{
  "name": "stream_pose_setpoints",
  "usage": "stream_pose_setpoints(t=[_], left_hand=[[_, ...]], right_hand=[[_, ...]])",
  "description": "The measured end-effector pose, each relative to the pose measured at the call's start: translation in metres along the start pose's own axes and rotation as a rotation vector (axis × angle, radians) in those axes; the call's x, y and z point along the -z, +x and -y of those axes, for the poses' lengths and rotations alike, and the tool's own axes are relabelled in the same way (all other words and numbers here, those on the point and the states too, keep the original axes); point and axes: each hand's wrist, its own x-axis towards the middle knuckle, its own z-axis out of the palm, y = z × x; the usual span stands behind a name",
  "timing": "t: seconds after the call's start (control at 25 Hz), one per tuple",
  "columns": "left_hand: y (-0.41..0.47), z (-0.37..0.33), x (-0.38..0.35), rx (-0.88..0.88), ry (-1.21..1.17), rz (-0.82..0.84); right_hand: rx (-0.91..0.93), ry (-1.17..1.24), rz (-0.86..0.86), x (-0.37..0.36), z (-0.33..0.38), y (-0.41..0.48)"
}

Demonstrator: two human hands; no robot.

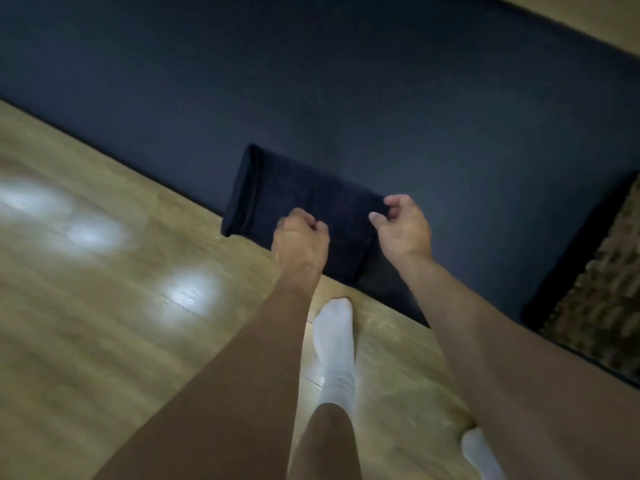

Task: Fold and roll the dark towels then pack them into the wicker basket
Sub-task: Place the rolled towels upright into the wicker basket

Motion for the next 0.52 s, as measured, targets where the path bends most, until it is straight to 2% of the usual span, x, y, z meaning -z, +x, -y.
stream_pose_setpoints(t=[0.08,0.28,0.44,0.52], left_hand=[[0.028,0.019,0.011,-0.006,0.007,-0.107],[0.095,0.051,0.039,-0.033,0.020,-0.321],[0.121,0.068,0.045,0.057,-0.062,-0.318],[0.130,0.077,0.045,0.058,-0.140,-0.282]], right_hand=[[0.079,-0.154,-0.036,-0.018,0.001,0.016],[0.526,-0.308,0.031,-0.089,0.046,0.037],[0.724,-0.332,0.178,-0.145,0.108,0.050],[0.870,-0.499,0.203,-0.166,0.132,0.056]])
